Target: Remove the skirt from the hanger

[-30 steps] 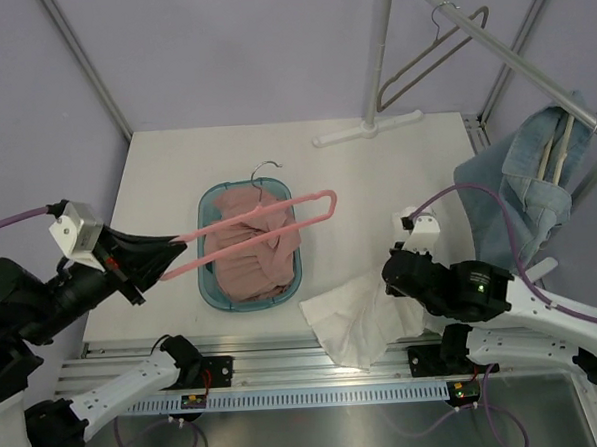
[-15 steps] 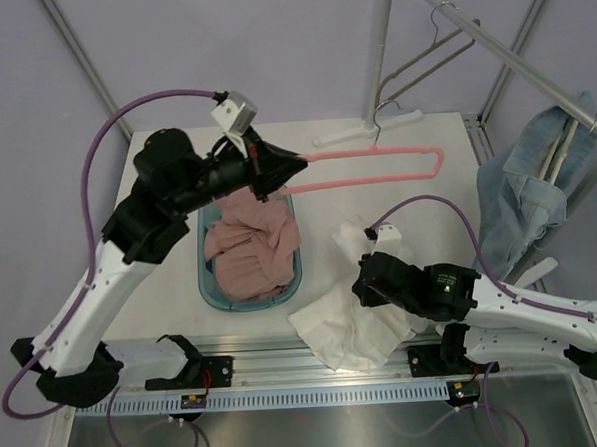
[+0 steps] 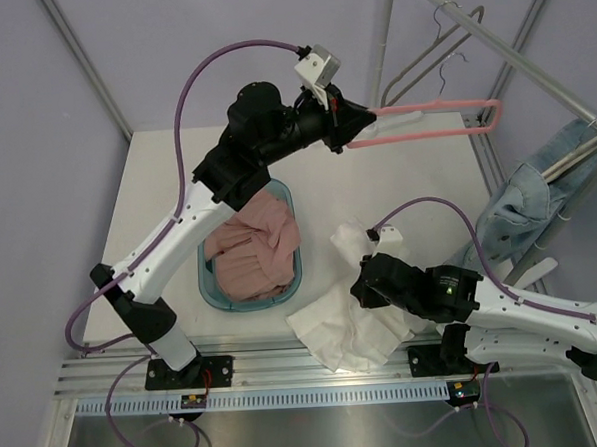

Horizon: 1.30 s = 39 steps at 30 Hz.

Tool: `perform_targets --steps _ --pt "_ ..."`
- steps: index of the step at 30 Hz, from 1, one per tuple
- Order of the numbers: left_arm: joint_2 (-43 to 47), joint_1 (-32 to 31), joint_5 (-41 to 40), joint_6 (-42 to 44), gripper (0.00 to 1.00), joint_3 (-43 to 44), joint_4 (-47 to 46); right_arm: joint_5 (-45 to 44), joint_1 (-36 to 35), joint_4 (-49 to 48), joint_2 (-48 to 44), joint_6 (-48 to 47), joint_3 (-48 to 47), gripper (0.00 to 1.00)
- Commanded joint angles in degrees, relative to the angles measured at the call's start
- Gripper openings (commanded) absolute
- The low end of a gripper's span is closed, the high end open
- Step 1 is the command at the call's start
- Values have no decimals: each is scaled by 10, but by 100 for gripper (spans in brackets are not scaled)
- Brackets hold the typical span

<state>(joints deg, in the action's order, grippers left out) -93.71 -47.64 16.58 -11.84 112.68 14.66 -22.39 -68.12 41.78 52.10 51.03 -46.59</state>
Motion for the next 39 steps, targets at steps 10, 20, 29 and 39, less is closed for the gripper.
perform_targets --steps 10,20,29,39 --pt "-125 -3 -32 -16 0 187 -87 6 -6 -13 -22 24 7 0" --pt "-212 -19 -36 -63 0 265 -108 5 -6 -28 -36 35 29 0" --pt "-199 -25 -38 -50 38 232 -85 -6 -7 -10 -59 37 30 0" --pt "-25 -8 -59 77 99 192 15 -10 -7 -21 -40 27 15 0"
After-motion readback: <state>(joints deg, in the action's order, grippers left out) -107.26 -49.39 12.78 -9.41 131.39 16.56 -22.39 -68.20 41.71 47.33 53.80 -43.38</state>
